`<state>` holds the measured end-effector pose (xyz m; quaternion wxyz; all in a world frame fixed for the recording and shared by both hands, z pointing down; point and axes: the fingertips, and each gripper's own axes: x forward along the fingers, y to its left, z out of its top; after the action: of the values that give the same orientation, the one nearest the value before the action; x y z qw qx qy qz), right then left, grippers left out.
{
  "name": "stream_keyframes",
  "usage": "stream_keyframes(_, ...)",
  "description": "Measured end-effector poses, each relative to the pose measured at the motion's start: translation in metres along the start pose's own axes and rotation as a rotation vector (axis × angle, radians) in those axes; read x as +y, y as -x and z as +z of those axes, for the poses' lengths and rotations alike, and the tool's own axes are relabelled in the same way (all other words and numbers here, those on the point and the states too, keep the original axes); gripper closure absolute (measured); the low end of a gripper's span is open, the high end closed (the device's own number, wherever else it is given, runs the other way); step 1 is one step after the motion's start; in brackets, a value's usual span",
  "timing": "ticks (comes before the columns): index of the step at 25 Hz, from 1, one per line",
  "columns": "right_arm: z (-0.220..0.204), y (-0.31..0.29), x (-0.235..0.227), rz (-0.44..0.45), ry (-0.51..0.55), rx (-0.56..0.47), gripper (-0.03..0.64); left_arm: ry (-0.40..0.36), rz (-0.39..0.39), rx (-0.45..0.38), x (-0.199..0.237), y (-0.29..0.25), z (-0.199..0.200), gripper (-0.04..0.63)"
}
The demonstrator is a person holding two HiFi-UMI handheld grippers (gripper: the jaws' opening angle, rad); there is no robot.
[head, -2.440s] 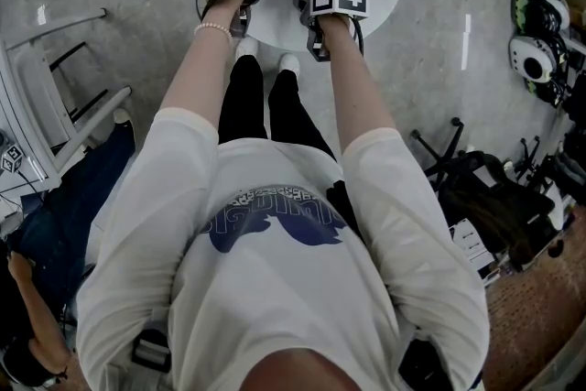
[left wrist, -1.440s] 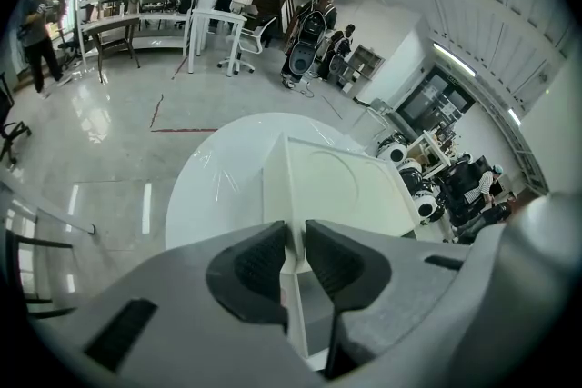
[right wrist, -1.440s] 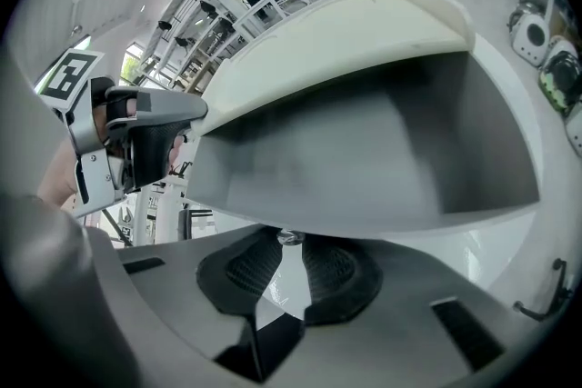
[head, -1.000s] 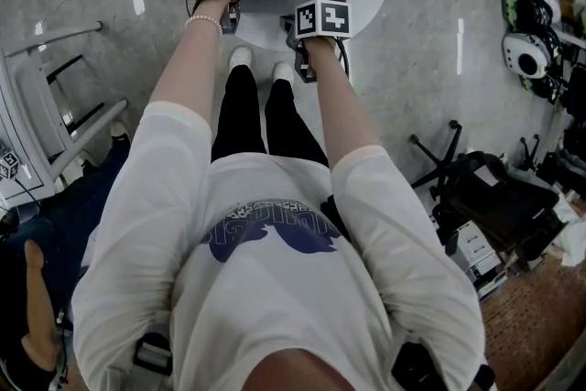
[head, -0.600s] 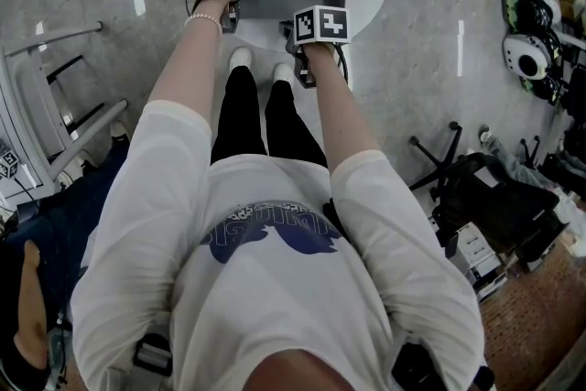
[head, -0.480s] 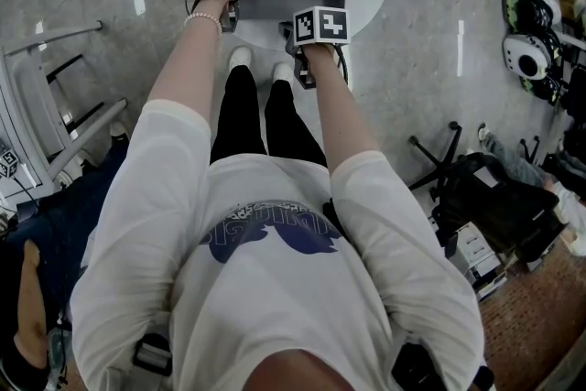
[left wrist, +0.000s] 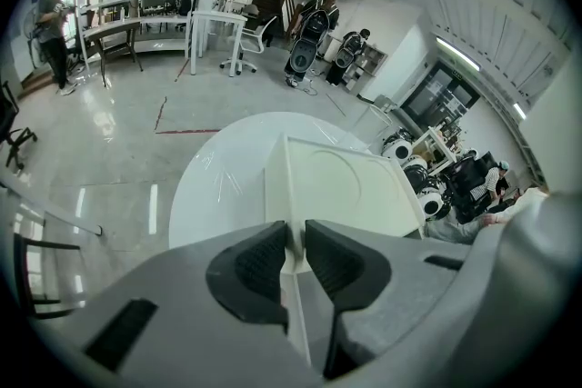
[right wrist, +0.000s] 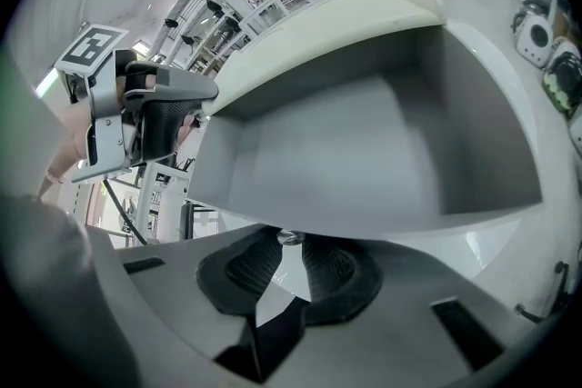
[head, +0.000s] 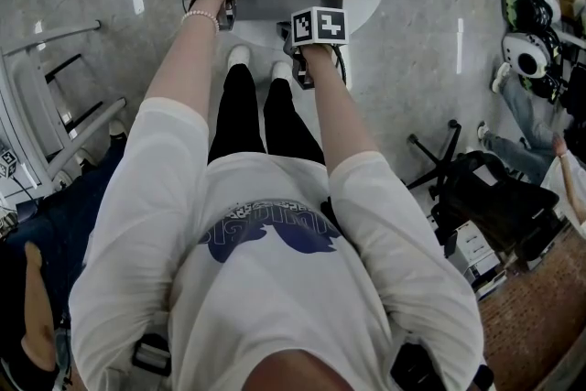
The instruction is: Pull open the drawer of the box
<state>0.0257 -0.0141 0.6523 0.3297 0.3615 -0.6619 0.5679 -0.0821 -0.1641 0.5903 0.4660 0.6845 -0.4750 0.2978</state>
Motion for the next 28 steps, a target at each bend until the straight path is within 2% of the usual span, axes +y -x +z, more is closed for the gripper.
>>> stream_keyframes(28,-0.019,-0.003,-0.001,0.002,0.001,0.022,0.554,0.008,0.006,-0.002,0.002,0.0,-0.001,0.517)
